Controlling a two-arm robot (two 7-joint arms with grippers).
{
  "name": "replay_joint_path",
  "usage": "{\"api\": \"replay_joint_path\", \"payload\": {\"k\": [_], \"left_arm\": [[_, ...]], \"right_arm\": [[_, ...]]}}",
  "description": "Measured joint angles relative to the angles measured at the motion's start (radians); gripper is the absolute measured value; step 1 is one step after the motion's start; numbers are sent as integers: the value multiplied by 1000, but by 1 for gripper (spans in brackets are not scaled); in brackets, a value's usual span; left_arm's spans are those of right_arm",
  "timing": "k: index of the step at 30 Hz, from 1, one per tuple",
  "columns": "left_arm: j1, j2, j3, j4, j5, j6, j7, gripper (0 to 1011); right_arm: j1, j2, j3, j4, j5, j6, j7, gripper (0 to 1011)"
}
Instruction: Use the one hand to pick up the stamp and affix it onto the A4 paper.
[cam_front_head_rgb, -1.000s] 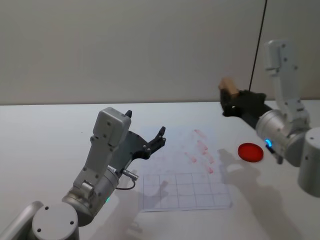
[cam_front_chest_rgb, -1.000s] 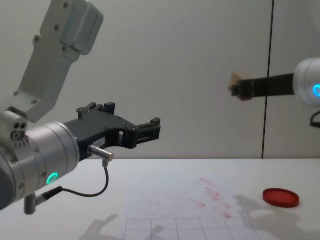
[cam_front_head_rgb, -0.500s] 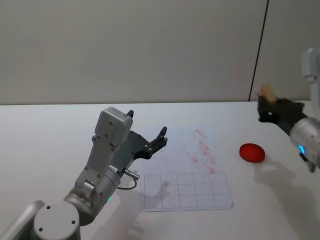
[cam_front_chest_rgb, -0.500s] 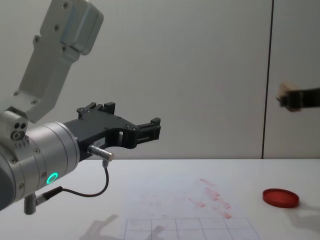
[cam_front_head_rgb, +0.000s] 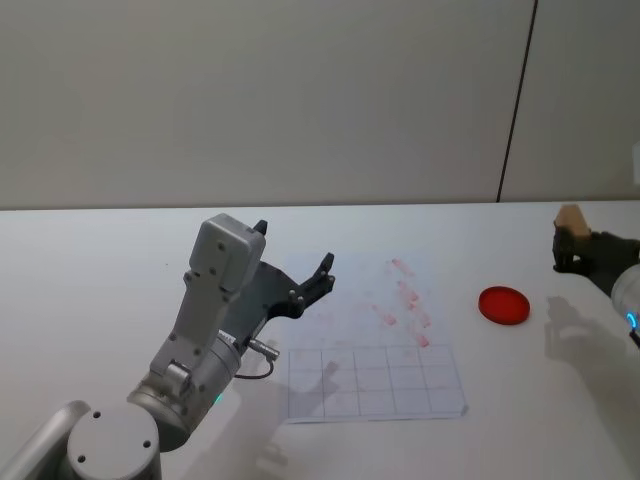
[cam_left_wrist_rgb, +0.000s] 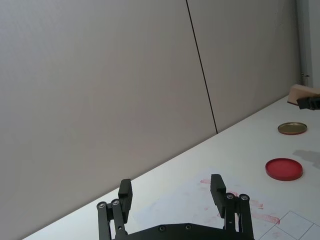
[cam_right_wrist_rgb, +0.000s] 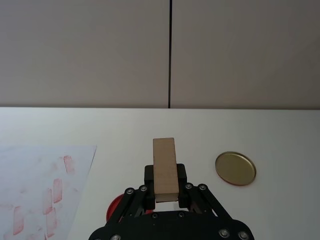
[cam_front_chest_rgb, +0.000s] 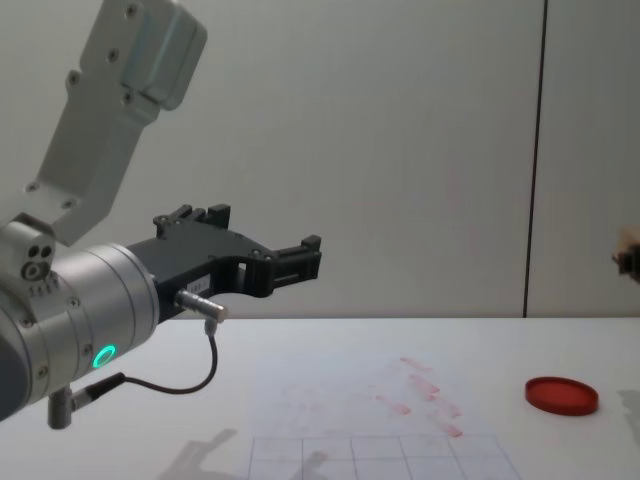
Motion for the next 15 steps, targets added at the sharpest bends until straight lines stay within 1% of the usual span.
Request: {"api": "replay_joint_path", "payload": {"k": [8, 11, 13, 15], "left_arm": [[0, 0, 0, 0, 0, 0, 0, 993], [0, 0, 0, 0, 0, 0, 0, 993], [0, 0, 0, 0, 0, 0, 0, 993], [0, 0, 0, 0, 0, 0, 0, 993]], "right_arm": [[20, 0, -2, 74, 0, -5, 51, 225], [34, -5, -12, 117, -6, -8, 85, 225], [39, -7, -15, 131, -9, -9, 96, 225], [48, -12, -22, 160, -15, -12, 112, 225]]}}
